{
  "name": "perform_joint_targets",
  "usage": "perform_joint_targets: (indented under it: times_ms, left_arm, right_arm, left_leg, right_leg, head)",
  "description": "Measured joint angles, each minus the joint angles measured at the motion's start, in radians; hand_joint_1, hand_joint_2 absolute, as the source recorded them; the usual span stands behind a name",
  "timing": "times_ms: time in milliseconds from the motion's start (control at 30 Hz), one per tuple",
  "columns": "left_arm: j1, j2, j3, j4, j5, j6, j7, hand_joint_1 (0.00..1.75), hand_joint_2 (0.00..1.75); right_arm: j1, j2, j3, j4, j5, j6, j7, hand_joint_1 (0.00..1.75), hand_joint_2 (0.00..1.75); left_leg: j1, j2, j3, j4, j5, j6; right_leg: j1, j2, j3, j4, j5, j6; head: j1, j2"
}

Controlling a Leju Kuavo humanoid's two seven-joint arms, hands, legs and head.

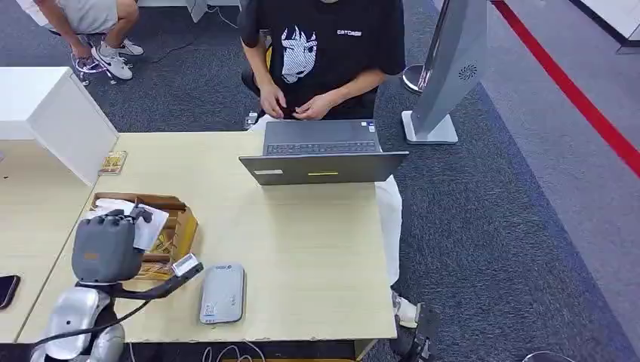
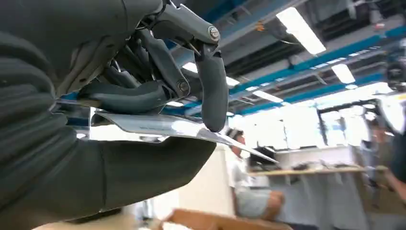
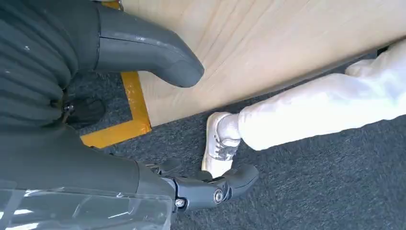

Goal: Pass the card to the sensor for recognition and then transmit it.

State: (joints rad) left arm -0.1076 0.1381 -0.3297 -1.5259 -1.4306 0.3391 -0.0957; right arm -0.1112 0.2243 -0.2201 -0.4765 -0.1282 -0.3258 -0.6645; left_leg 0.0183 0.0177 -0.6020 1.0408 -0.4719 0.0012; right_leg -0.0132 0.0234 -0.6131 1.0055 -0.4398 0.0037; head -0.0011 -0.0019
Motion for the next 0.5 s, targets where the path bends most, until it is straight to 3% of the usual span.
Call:
perform_joint_targets:
  times_ms: [167, 500]
  left_arm:
    - [0.037, -0.019, -0.085, -0.016, -0.028, -0.005, 0.020, 1.75, 1.75]
    - [0.063, -0.026, -0.104, -0.018, -0.019, -0.016, 0.023, 1.75, 1.75]
  right_arm:
    - [-0.001, 0.000, -0.004, -0.003, -0.003, 0.000, 0.003, 0.00, 1.75]
    - [-0.001, 0.000, -0.011, -0.003, 0.005, 0.001, 0.000, 0.00, 1.75]
  left_leg:
    - [0.000, -0.001, -0.001, 0.000, 0.000, 0.000]
    - [0.000, -0.001, -0.001, 0.000, 0.000, 0.000]
  right_leg:
    - [0.000, -0.001, 0.000, 0.000, 0.000, 0.000]
    - [0.000, -0.001, 0.000, 0.000, 0.000, 0.000]
  head:
    - [0.000, 0.000]
    - [0.000, 0.000]
